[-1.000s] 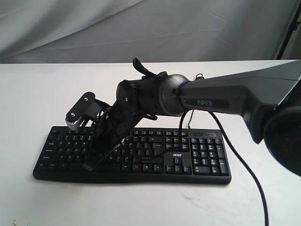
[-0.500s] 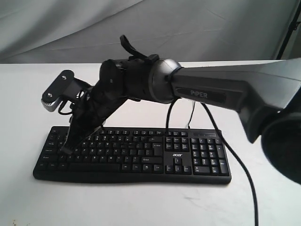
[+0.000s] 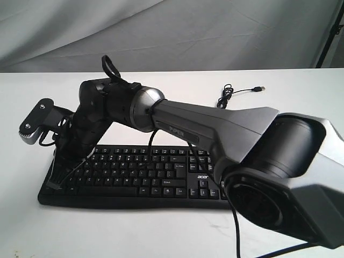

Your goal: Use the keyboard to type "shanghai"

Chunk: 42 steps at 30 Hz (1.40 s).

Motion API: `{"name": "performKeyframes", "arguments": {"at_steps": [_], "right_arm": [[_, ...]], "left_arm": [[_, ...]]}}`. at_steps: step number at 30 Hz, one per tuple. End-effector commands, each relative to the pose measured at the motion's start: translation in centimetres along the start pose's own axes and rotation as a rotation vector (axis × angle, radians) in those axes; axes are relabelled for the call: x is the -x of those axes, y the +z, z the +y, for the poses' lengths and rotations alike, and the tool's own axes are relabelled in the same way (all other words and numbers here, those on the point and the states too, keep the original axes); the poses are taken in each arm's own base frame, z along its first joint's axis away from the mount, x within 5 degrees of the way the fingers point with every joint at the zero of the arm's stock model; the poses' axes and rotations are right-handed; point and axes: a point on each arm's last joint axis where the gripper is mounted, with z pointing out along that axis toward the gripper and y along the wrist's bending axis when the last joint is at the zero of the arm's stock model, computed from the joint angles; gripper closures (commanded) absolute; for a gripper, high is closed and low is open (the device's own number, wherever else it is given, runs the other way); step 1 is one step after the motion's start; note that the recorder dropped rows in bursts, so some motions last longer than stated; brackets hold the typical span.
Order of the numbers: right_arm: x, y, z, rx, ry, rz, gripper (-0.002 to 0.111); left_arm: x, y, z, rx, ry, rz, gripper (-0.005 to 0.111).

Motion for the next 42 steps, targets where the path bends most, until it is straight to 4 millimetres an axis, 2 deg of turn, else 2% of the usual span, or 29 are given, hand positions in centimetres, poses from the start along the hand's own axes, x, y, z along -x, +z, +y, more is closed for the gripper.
{"name": "performKeyframes", "arguments": {"at_steps": [1,6,24,28,32,35,38,42], "right_arm": [[0.4,-0.4,0.0,0.000,-0.008,-0.011,0.108],[-0.4,1.1,0.0,0.012,0.004,0.007,0.108],[-0.6,1.3,0.1,0.019,0.012,0.010,0.108],[-1.2,2.2,0.2,0.039,0.029,0.026,0.108],[-0.5,1.0,0.2,0.024,0.020,0.019,0.108],[0.5,-1.2,-0.2,-0.033,0.004,0.014,0.108],[1.0,-2.5,-0.3,-0.056,-0.013,0.025,0.108],[0.1,-3.6,-1.0,-0.046,0.008,0.076,0.108]], "left_arm": [[0.0,0.0,0.0,-0.007,-0.004,-0.006,0.107],[0.0,0.0,0.0,-0.007,-0.004,-0.006,0.107],[0.0,0.0,0.0,-0.007,-0.004,-0.006,0.107],[0.0,0.0,0.0,-0.007,-0.004,-0.006,0.107],[0.0,0.0,0.0,-0.007,-0.004,-0.006,0.107],[0.0,0.0,0.0,-0.007,-0.004,-0.006,0.107],[0.0,0.0,0.0,-0.007,-0.004,-0.006,0.107],[0.0,0.0,0.0,-0.007,-0.004,-0.006,0.107]]}}
